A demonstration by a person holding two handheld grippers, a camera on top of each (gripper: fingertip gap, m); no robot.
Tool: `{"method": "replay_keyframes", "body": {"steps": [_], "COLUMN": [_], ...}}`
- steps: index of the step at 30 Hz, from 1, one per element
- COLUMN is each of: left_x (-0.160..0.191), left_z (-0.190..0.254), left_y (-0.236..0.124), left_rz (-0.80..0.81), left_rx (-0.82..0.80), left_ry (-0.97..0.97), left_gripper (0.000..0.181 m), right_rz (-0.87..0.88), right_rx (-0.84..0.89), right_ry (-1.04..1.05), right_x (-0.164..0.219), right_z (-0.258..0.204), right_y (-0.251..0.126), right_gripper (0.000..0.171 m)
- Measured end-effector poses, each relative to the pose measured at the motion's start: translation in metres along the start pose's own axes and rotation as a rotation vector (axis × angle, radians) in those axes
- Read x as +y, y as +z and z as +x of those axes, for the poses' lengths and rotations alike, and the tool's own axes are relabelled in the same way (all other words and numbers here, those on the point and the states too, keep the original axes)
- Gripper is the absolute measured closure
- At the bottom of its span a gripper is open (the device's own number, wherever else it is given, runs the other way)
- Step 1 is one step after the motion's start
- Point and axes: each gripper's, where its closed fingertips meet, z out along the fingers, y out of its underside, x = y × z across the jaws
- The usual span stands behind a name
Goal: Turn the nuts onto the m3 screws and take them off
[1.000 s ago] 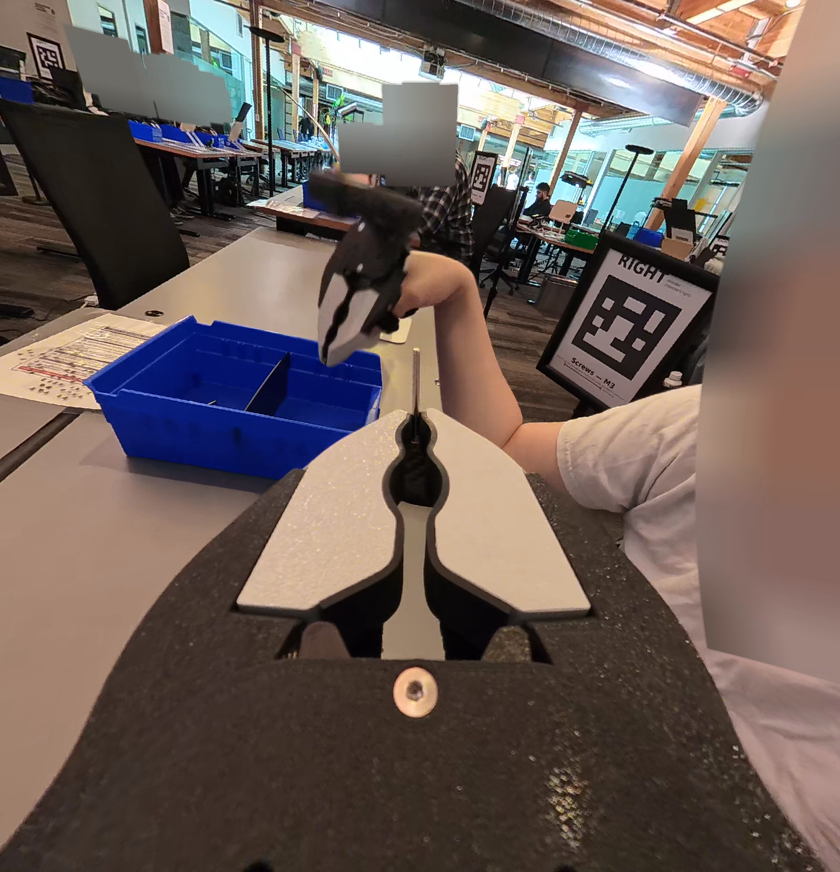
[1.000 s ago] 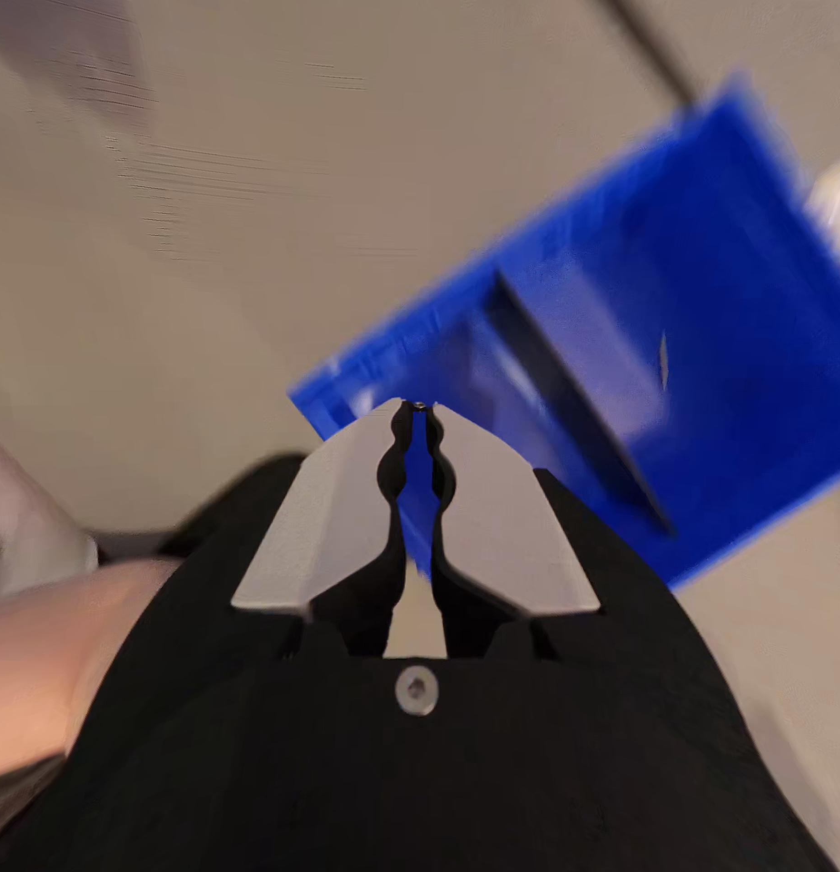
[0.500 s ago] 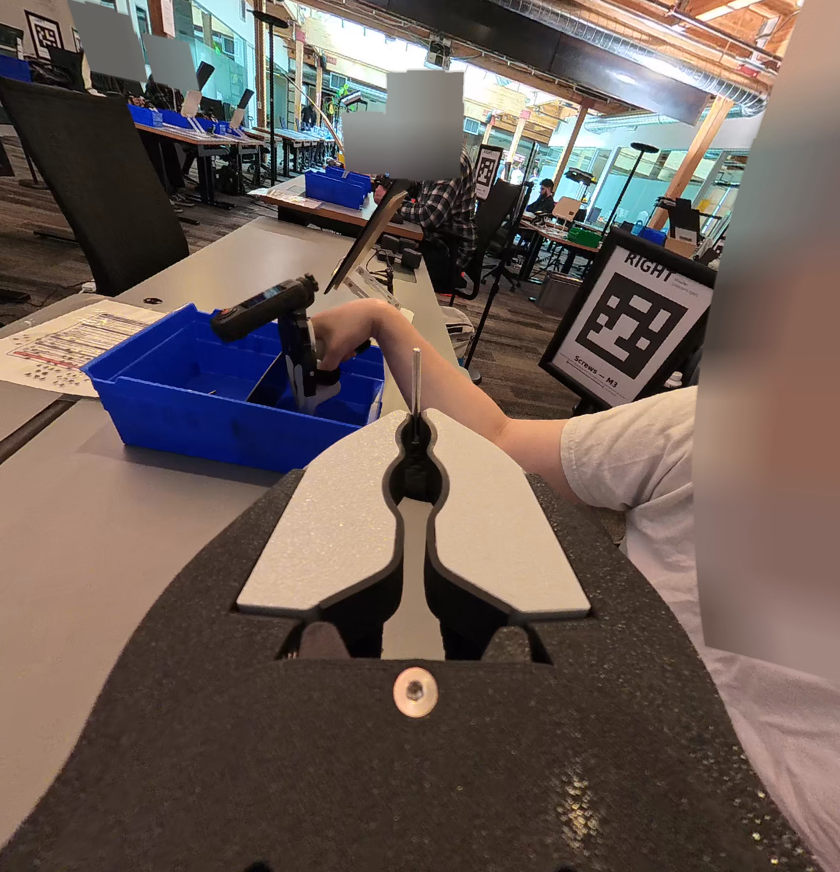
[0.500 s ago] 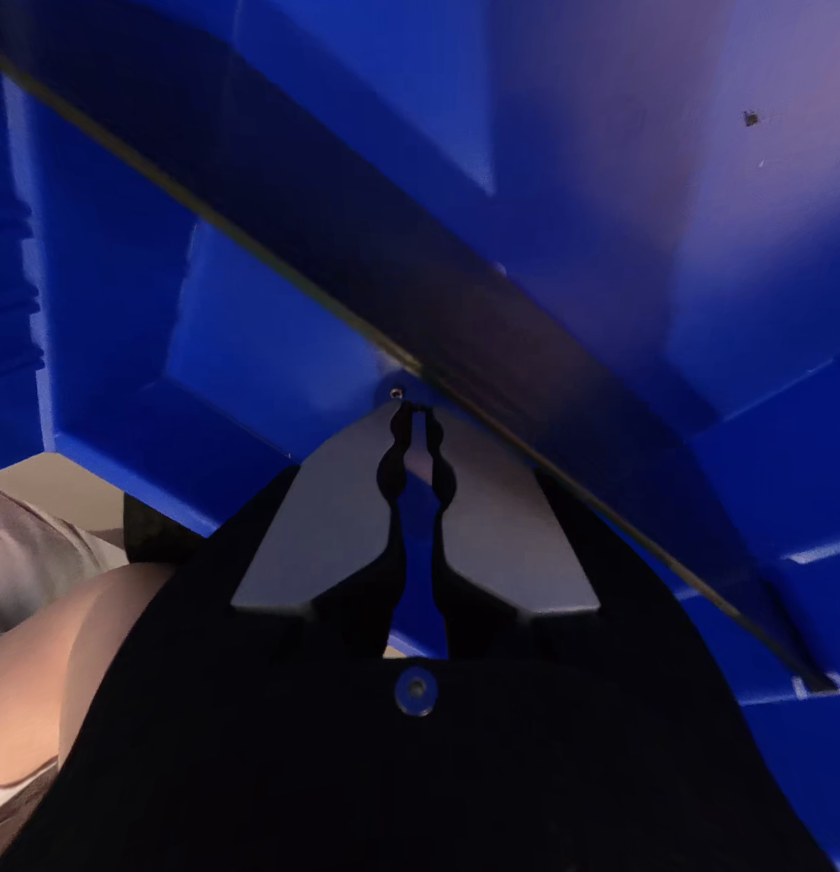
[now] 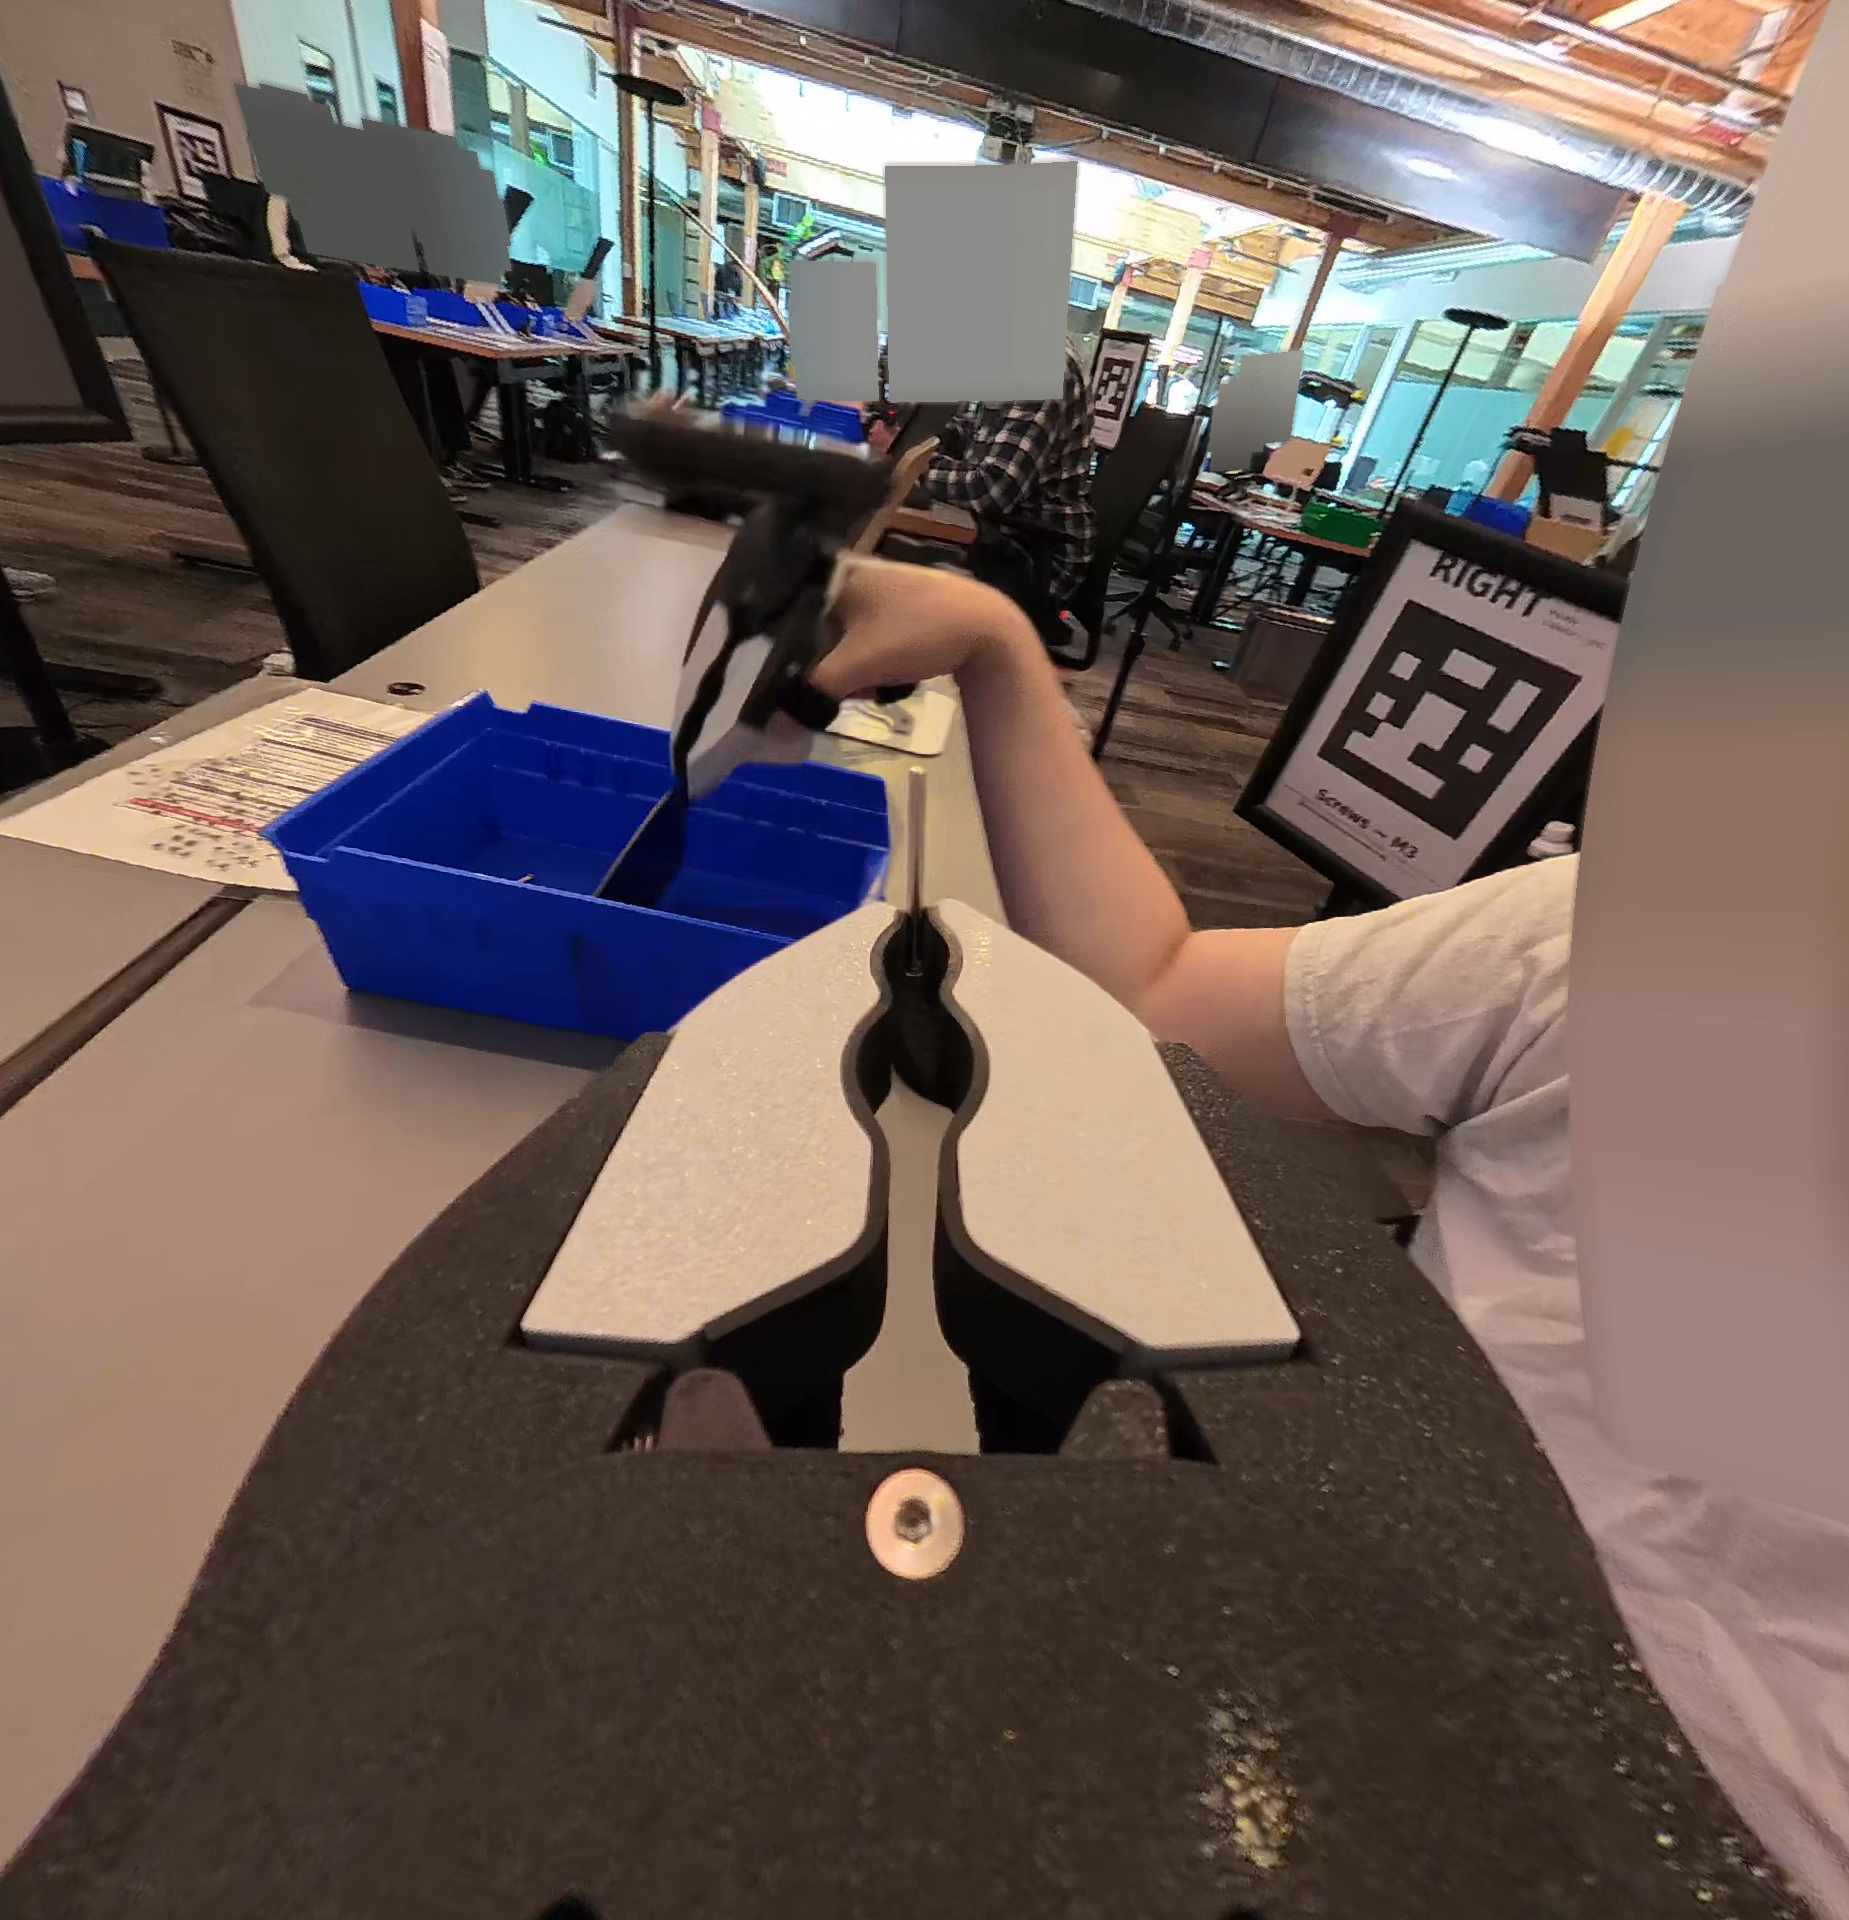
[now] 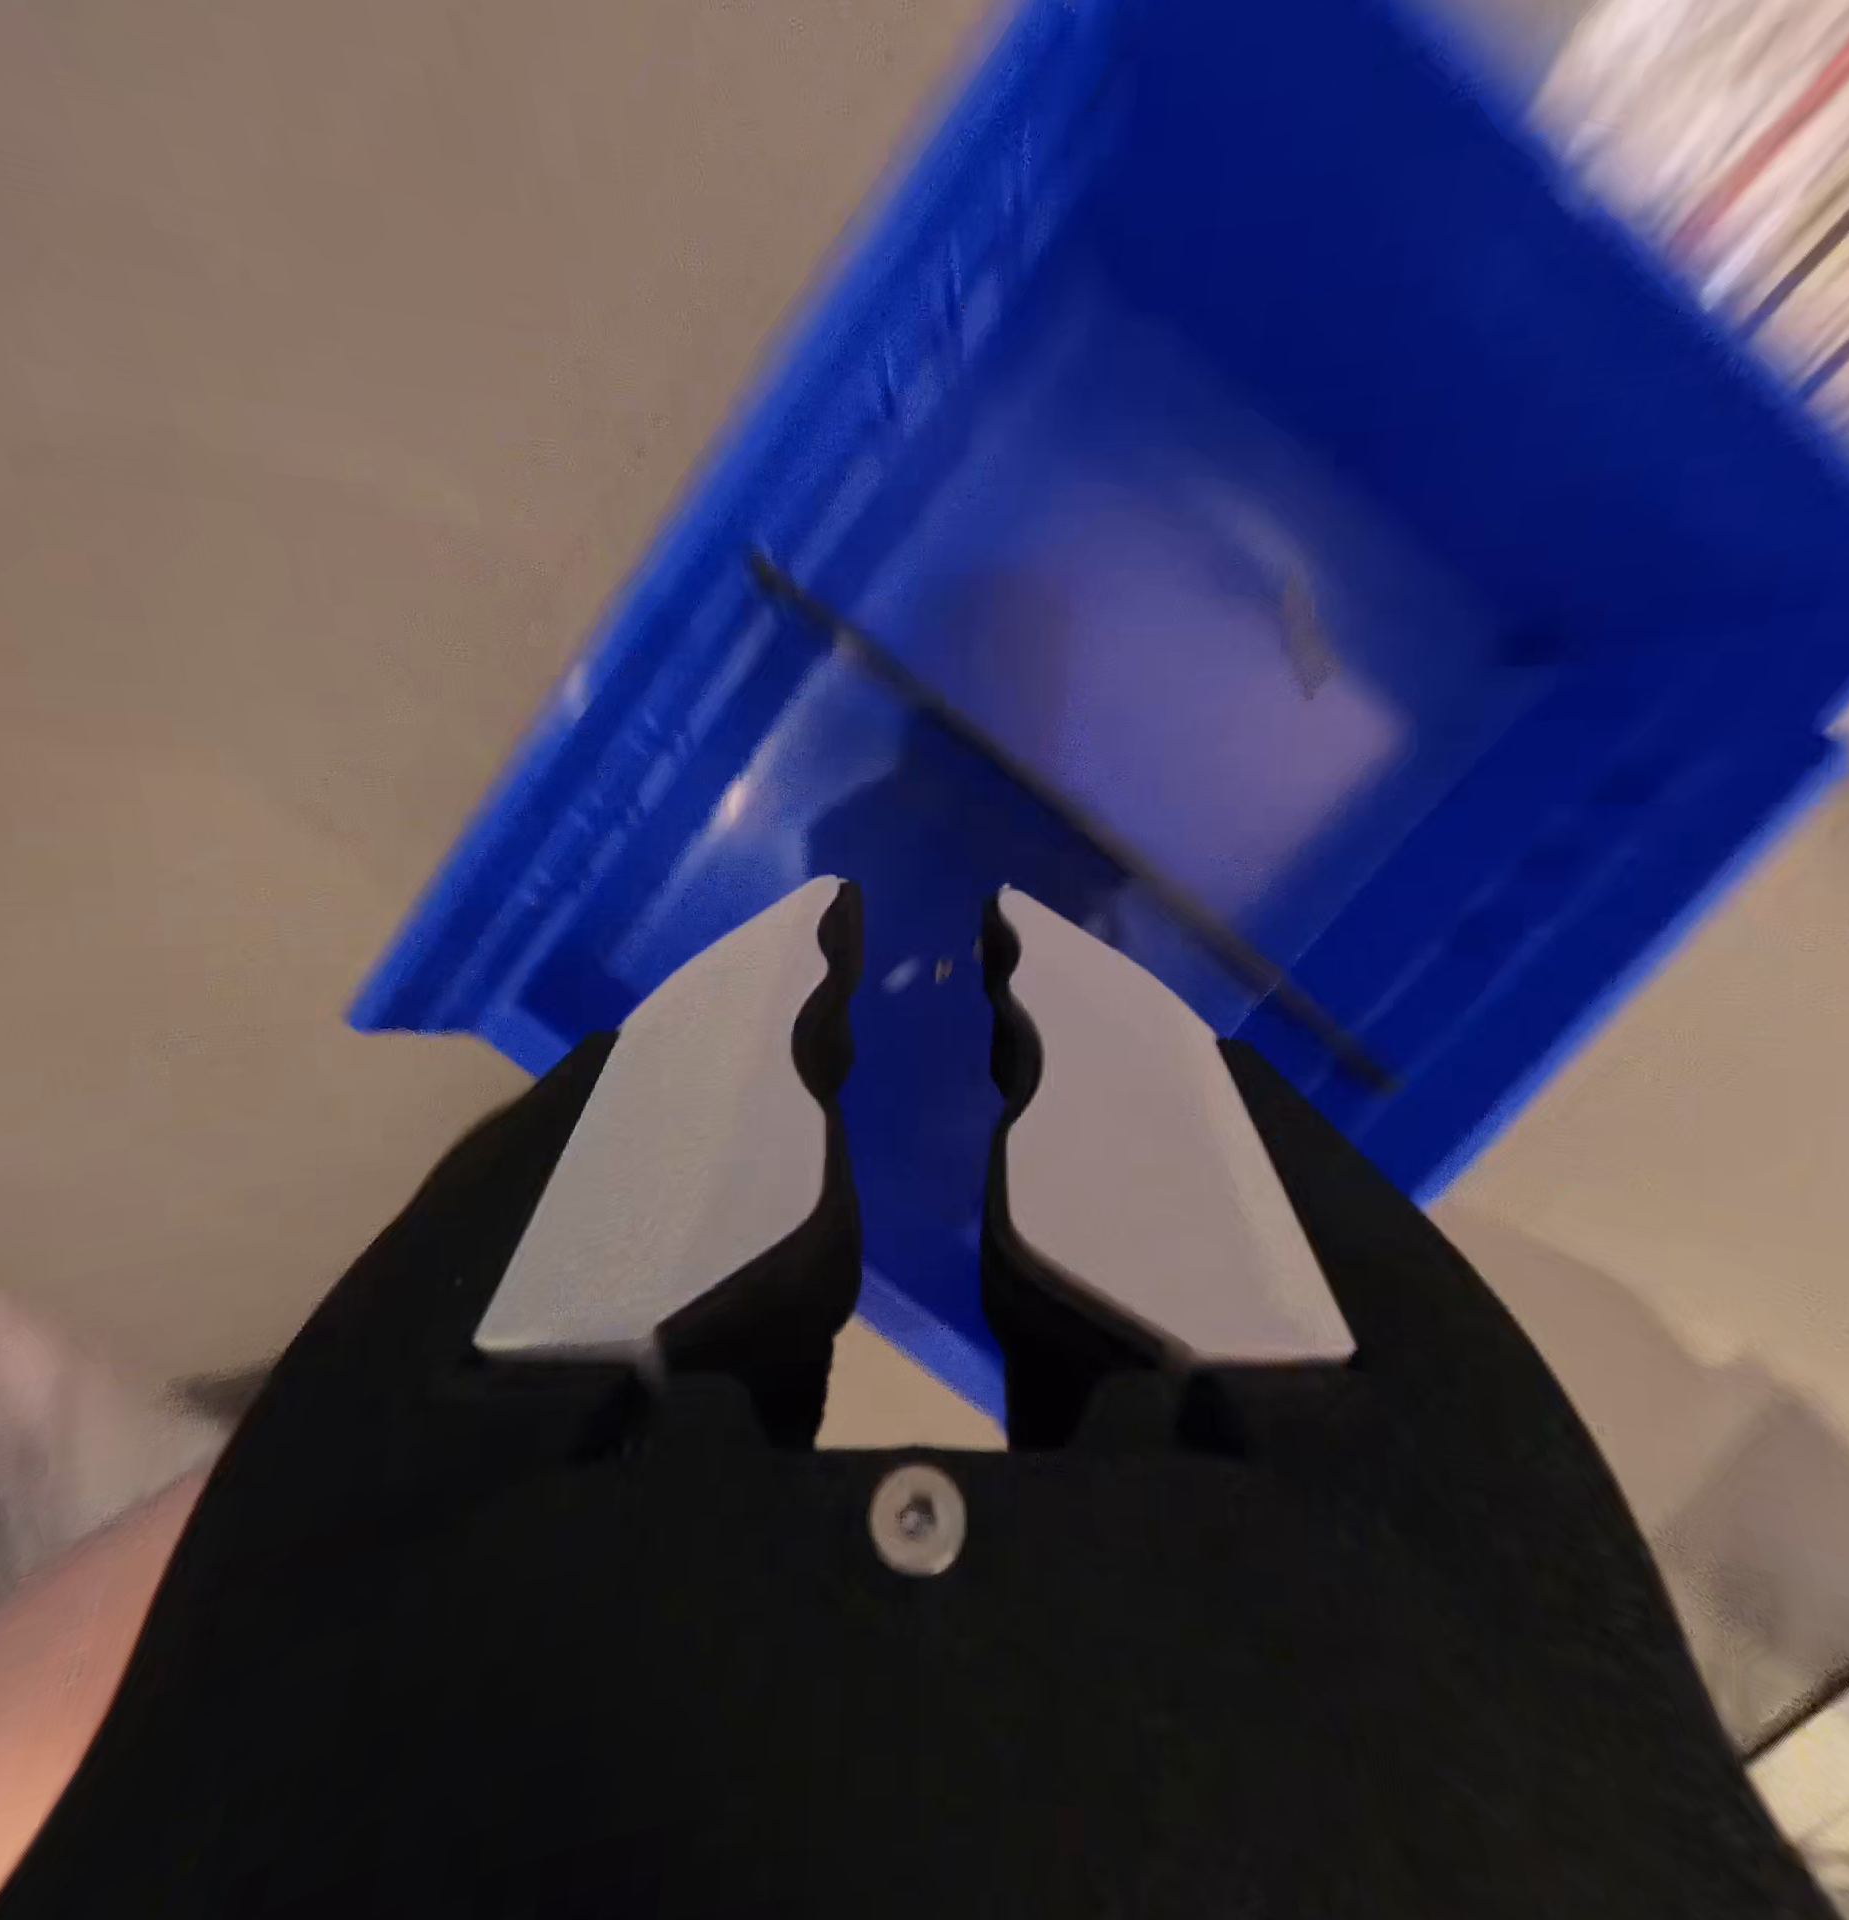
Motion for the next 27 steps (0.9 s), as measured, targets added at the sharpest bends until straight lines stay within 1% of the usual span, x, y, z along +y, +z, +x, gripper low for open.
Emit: {"method": "replay_keyframes", "body": {"steps": [1, 2, 4, 5, 6, 7, 8, 9, 11, 15, 18, 20, 23, 27], "left_x": [0.0, 0.0, -0.001, -0.001, -0.001, -0.001, -0.002, -0.004, -0.007, -0.008, -0.005, -0.004, -0.003, -0.002], "left_z": [-0.002, -0.004, -0.007, -0.007, -0.009, -0.011, -0.012, -0.014, -0.015, -0.017, -0.018, -0.018, -0.017, -0.016], "left_y": [0.0, 0.001, 0.001, 0.001, 0.001, 0.0, -0.002, -0.003, -0.006, -0.008, -0.006, -0.005, -0.005, -0.004], "left_rz": [0.001, 0.005, 0.023, 0.027, 0.031, 0.035, 0.044, 0.055, 0.074, 0.082, 0.069, 0.062, 0.057, 0.051], "left_rx": [-0.016, -0.029, -0.038, -0.035, -0.037, -0.044, -0.053, -0.058, -0.063, -0.07, -0.069, -0.067, -0.065, -0.058], "left_ry": [0.013, 0.023, 0.024, 0.015, 0.009, 0.007, 0.006, 0.005, -0.001, -0.005, -0.005, -0.005, -0.004, -0.002], "left_gripper": [0.18, 0.18, 0.18, 0.18, 0.18, 0.18, 0.18, 0.18, 0.18, 0.18, 0.18, 0.18, 0.18, 0.18], "right_rz": [0.127, 0.273, 0.594, 0.764, 0.917, 1.031, 1.1, 1.133, 1.136, 1.145, 1.055, 1.032, 0.98, 0.958], "right_rx": [0.039, 0.03, -0.085, -0.202, -0.363, -0.544, -0.71, -0.825, -0.921, -0.935, -0.998, -0.993, -0.991, -0.991], "right_ry": [-0.063, -0.133, -0.281, -0.351, -0.415, -0.467, -0.493, -0.486, -0.472, -0.446, -0.469, -0.487, -0.519, -0.54], "right_x": [-0.024, -0.049, -0.102, -0.124, -0.139, -0.146, -0.148, -0.152, -0.157, -0.167, -0.164, -0.164, -0.161, -0.159], "right_z": [-0.01, -0.028, -0.081, -0.116, -0.153, -0.189, -0.216, -0.234, -0.255, -0.271, -0.288, -0.295, -0.302, -0.305], "right_y": [-0.018, -0.036, -0.072, -0.091, -0.109, -0.126, -0.137, -0.142, -0.137, -0.121, -0.106, -0.098, -0.088, -0.085], "right_gripper": [0.149, 0.149, 0.15, 0.15, 0.152, 0.153, 0.152, 0.152, 0.151, 0.154, 0.156, 0.159, 0.16, 0.166]}}
